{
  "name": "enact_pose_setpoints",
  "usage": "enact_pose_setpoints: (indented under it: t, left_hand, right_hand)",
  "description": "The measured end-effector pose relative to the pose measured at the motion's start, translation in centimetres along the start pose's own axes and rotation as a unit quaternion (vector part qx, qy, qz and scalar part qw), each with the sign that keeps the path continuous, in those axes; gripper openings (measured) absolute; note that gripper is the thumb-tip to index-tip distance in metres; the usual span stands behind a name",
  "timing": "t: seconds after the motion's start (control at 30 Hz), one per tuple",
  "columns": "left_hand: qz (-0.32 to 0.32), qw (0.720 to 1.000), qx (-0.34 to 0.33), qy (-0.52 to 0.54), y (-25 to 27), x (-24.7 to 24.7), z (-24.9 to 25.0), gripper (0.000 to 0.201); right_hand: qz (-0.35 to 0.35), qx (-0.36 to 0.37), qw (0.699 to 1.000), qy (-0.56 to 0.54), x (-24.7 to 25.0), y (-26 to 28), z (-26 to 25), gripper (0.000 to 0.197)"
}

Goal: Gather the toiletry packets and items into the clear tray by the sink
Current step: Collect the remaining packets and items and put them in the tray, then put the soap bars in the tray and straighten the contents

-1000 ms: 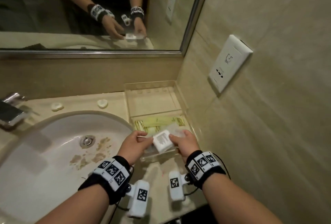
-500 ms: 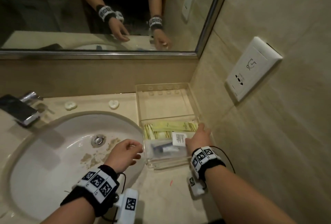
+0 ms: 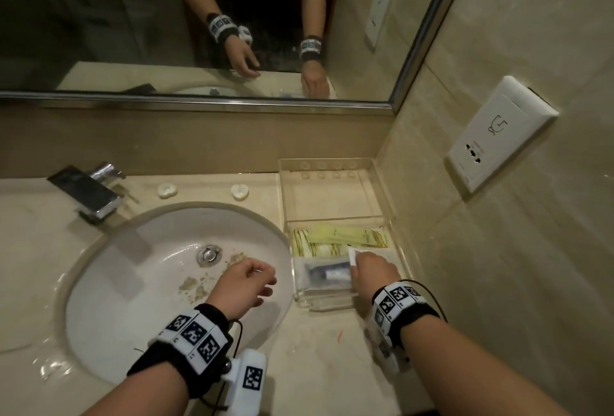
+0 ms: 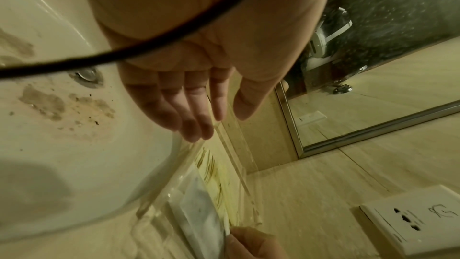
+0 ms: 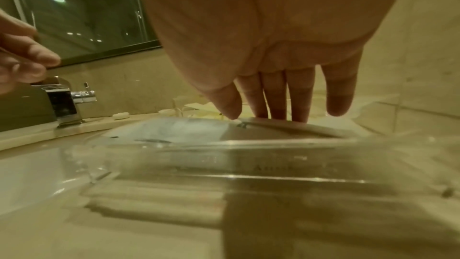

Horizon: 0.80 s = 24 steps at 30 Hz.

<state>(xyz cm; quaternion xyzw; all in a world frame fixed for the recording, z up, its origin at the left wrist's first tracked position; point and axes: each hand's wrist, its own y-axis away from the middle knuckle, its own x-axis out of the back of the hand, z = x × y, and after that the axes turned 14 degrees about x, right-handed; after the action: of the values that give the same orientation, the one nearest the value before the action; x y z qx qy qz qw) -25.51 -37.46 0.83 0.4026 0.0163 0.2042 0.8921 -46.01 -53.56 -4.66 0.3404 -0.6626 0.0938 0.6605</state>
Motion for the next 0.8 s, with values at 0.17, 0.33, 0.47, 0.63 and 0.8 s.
enact_pose_setpoints:
  t: [0.17,0.33,0.47,0.63,0.8]
  left_hand:
    - [0.015,1.0,-0.002,0.023,0.7,1.9,0.0,0.014]
    - [0.039,0.998,-0.007,0.051,1.6,4.7,0.1,0.011]
    - [0.066,0.995,-0.015,0.069,2.1,7.5,0.0,0.008]
    - [0.109,0.99,-0.018,0.092,2.9,10.9,-0.3,0.005]
    - [0.144,0.984,-0.007,0.105,3.0,13.7,-1.0,0.01]
  right_hand:
    - [0.105,0.052,0.993,0.015,2.2,-0.1,-2.4,0.029]
    - [0.122,0.123,0.985,-0.007,4.4,-2.0,-8.2,0.031]
    - [0.107,0.169,0.98,-0.008,5.3,-4.3,-12.4,0.034]
    - [0.09,0.205,0.975,0.014,6.3,-8.4,-16.4,0.038]
    - [0.079,0.21,0.975,0.013,6.7,-13.5,-19.0,0.038]
